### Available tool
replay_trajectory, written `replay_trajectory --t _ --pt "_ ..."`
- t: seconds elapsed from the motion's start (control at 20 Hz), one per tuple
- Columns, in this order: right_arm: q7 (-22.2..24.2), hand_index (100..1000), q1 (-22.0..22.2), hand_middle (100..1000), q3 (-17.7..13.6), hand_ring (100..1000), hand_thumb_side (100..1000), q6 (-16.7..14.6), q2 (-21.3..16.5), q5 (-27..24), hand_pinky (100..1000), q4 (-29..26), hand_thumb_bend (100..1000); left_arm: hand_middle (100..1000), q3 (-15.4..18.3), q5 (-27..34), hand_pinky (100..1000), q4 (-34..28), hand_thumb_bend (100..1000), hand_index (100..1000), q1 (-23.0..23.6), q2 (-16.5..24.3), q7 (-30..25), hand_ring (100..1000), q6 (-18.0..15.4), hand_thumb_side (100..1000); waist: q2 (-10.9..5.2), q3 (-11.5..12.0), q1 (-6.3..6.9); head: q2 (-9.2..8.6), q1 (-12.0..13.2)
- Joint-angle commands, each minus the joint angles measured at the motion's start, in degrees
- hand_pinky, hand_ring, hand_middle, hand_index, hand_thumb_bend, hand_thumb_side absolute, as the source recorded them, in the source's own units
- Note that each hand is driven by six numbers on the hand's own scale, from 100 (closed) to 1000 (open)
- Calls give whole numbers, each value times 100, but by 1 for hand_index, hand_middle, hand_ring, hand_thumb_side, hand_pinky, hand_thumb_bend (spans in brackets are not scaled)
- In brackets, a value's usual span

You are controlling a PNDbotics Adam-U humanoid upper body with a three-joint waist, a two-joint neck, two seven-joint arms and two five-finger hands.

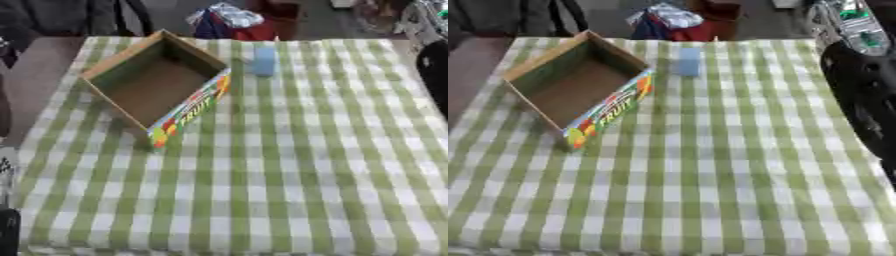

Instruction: Pick up objects on the table and place them in the box.

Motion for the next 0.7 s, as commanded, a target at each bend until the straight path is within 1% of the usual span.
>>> replay_trajectory --t 0.05,0.15,0.25,0.55,0.7 --pt "283 921 -297 833 -173 797 393 292 -21 326 629 418 100 616 -3 14 657 -112 145 830 -108 25 -10 631 -6 713 -66 18 16 27 -18" --pt "473 925 -425 838 -230 799 394 402 28 516 630 727 100 616 -4 16 657 -112 144 830 -116 18 -11 631 -9 713 -63 32 24 27 -25" --pt "638 929 -482 844 -263 801 393 331 73 681 631 995 100 616 -5 17 657 -112 145 830 -126 11 -14 631 -11 713 -60 49 32 27 -37" --pt "1133 952 -615 883 -253 820 393 -134 170 1176 641 1799 100 616 -5 20 657 -112 145 830 -144 1 -19 631 -15 713 -56 97 49 27 -74" --pt "1400 970 -731 911 -156 839 391 -401 201 1443 654 2233 100 615 -9 20 657 -112 146 831 -148 -3 -23 631 -14 712 -59 118 51 27 -91"
